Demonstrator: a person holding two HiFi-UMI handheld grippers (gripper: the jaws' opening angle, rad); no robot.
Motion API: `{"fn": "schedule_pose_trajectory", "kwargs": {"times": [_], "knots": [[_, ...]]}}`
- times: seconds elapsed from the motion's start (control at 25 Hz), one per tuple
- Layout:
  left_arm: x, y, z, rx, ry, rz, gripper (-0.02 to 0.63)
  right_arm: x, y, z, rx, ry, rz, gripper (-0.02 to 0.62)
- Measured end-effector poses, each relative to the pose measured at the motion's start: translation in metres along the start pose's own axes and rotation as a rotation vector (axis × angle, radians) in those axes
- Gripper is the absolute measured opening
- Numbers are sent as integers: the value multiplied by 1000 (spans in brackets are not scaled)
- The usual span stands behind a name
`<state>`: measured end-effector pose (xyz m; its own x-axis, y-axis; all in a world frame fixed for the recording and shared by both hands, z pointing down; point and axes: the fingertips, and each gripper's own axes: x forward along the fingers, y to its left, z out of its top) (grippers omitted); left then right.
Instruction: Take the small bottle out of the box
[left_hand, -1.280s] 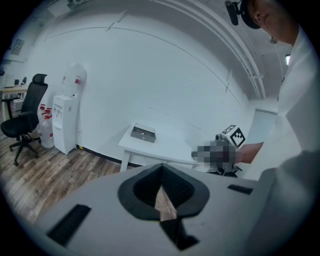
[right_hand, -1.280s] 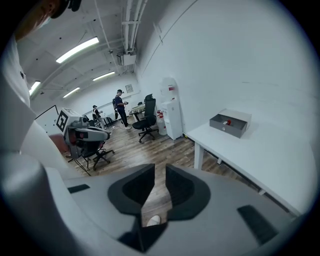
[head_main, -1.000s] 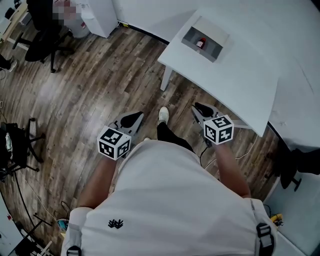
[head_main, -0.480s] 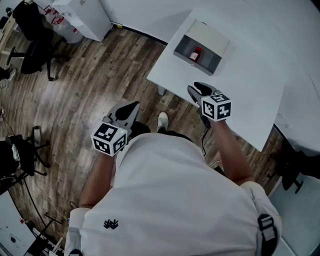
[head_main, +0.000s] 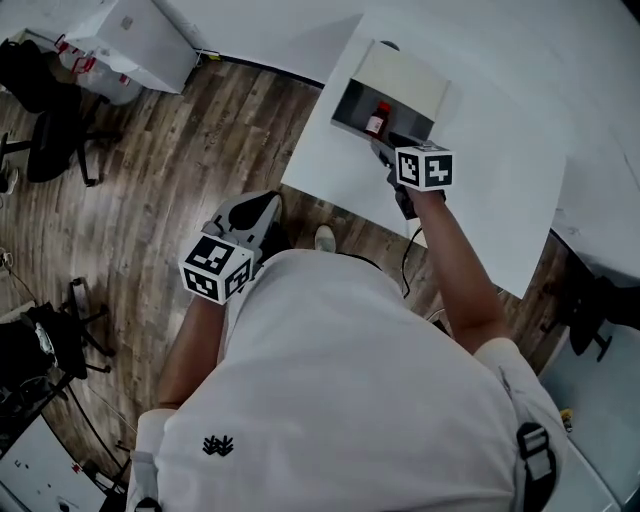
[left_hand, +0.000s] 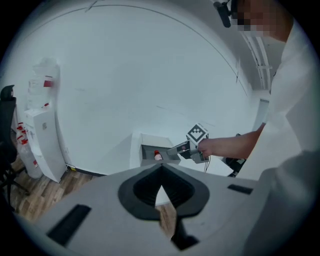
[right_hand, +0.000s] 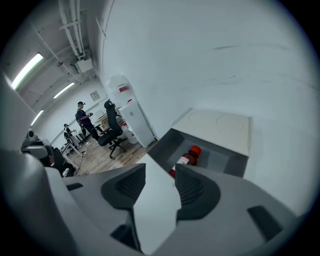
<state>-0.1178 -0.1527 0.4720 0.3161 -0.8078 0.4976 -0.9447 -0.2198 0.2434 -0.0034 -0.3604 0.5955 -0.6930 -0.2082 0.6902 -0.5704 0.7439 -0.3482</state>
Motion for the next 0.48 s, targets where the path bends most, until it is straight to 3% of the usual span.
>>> {"fn": "schedule_pose_trajectory", "kwargs": {"times": [0.28,0.48], "knots": [[13,43,30,38,6,-51,6,43,-42,4,97,92,-114,213],[15,77,40,33,21,-68,6,65,-61,-6,173,168,-148,242]]}}
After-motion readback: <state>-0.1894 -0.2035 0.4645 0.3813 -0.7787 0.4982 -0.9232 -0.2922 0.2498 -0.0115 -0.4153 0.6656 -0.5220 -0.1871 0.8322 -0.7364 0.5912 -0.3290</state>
